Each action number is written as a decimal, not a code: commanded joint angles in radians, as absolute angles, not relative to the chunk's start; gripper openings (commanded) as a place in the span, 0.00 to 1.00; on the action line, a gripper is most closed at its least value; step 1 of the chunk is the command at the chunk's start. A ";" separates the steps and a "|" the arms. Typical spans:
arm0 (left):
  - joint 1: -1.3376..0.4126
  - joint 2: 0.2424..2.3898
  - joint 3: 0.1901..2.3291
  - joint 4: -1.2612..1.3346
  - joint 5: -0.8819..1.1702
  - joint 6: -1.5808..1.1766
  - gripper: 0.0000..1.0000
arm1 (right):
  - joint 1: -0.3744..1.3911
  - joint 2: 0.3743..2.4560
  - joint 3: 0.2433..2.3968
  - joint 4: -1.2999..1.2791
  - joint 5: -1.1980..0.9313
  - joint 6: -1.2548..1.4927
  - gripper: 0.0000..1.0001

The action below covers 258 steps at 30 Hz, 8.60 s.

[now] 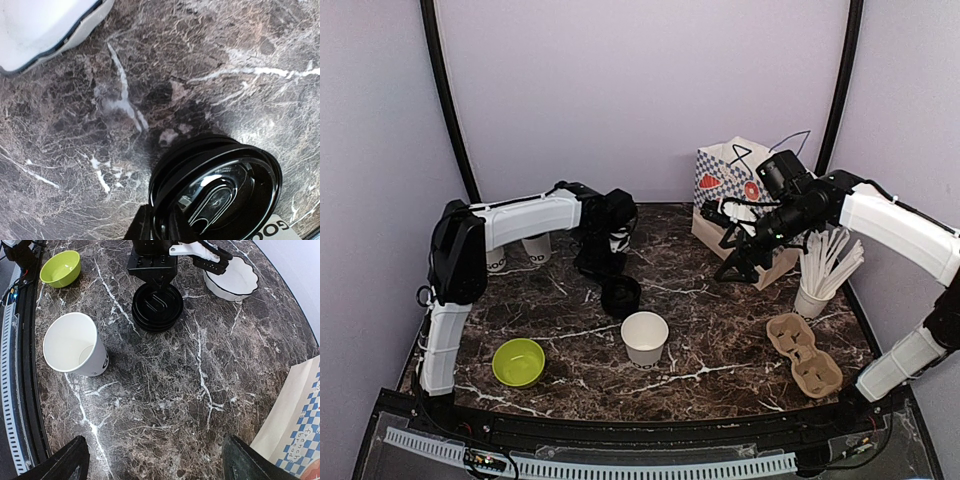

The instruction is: Pack the takeout coffee

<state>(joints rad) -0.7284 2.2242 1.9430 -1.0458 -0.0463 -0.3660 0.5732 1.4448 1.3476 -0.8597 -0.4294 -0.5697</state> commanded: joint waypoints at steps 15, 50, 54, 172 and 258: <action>-0.649 2.044 1.977 -0.911 0.260 -0.288 0.13 | 0.543 1.489 1.535 -0.821 -0.532 -0.416 0.93; -0.617 1.696 1.299 0.587 0.871 -1.051 0.12 | 0.511 1.677 1.644 -0.437 -1.104 0.176 0.99; -0.616 1.714 1.287 0.687 0.896 -1.130 0.12 | 0.511 1.688 1.663 -0.430 -1.125 0.188 0.98; -0.866 1.733 0.988 -0.088 0.499 -0.426 0.18 | 1.000 1.774 1.677 -1.172 -0.142 -0.724 0.68; -0.788 1.518 0.885 0.052 0.728 -0.703 0.36 | 0.639 1.785 1.214 -0.697 -1.033 -0.140 0.59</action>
